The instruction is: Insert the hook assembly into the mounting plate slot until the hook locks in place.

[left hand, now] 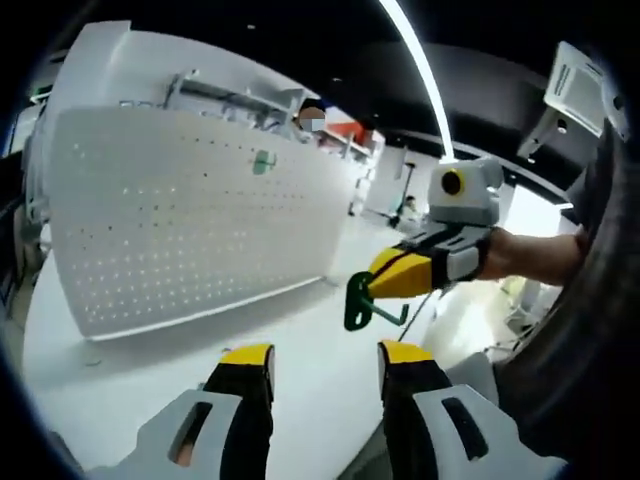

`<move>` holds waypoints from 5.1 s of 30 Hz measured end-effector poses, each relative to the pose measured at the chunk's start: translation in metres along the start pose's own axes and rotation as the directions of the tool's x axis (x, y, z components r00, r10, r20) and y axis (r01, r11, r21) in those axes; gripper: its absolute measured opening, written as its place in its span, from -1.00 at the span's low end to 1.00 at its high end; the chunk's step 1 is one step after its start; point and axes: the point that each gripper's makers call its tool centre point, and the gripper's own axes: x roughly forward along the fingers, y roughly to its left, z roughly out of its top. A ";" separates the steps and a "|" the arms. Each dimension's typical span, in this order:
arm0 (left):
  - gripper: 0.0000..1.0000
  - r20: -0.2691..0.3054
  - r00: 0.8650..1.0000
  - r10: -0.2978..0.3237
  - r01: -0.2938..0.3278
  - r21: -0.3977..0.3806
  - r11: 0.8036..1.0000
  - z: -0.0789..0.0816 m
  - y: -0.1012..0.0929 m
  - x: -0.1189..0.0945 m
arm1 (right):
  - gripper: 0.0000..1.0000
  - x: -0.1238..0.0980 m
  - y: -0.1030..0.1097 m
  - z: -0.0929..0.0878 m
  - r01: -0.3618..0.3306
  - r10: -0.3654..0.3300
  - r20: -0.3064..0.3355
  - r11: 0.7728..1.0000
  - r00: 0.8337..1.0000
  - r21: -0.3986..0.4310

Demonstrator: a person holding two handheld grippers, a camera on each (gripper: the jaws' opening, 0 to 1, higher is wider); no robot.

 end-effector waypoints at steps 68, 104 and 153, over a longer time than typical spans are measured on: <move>-0.97 -0.056 0.985 0.163 -0.164 -0.013 0.986 0.034 0.050 0.022 | -0.85 -0.019 -0.018 0.024 0.096 -0.095 0.021 0.995 0.995 -0.029; -0.97 0.047 0.973 0.225 -0.226 0.014 0.974 0.066 0.027 0.046 | -0.80 -0.003 -0.046 0.048 0.313 -0.330 0.178 0.943 0.927 0.117; 0.38 -0.014 0.975 0.221 -0.216 0.164 0.962 0.054 0.008 0.046 | -1.00 -0.003 -0.049 0.046 0.355 -0.363 0.165 0.932 0.917 0.080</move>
